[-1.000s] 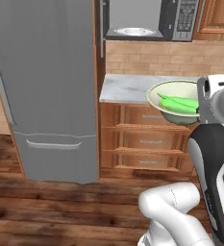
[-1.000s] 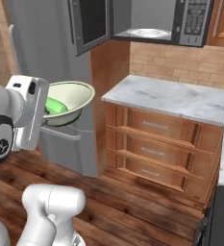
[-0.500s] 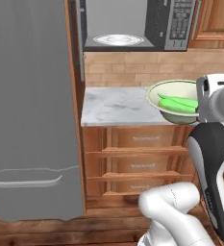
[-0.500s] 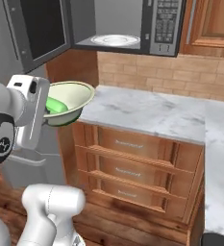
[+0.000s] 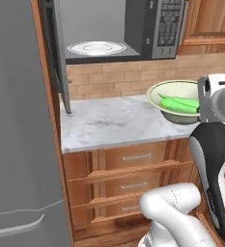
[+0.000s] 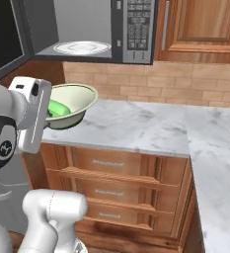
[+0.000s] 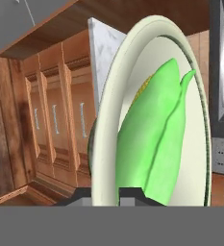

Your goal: Pick the corn from the sink and place it in the bowl. Then pick the bowl and place it in the microwave. Then close the microwave door and press the start button.

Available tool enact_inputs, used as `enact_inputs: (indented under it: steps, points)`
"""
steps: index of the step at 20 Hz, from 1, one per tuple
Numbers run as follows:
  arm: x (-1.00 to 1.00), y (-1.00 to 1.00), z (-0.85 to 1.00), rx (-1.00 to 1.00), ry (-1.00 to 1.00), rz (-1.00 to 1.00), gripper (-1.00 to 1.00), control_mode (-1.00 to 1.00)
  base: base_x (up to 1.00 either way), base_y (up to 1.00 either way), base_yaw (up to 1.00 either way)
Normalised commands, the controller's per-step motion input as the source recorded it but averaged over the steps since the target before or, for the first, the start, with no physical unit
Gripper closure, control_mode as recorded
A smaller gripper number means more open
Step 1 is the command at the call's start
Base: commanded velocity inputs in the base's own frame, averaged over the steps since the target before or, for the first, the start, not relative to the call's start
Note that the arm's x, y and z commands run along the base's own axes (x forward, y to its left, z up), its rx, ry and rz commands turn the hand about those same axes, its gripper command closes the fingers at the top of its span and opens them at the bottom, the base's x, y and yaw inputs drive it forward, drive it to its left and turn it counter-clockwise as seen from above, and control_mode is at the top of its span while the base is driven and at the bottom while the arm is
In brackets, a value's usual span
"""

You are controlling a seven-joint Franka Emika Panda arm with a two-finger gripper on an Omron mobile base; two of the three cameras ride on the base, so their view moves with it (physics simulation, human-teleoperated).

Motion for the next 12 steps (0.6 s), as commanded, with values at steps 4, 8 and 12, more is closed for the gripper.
enact_inputs:
  steps: [4, 8, 12]
  points:
    - [0.00, 0.00, 0.00, 0.00, 0.00, 0.00, 1.00, 1.00, 0.24, 0.49, -0.12]
    - [0.00, 0.00, 0.00, 0.00, 0.00, 0.00, 1.00, 1.00, 0.51, 0.42, 0.00]
    - [0.00, 0.00, 0.00, 0.00, 0.00, 0.00, 1.00, 1.00, 0.76, 0.19, 0.00]
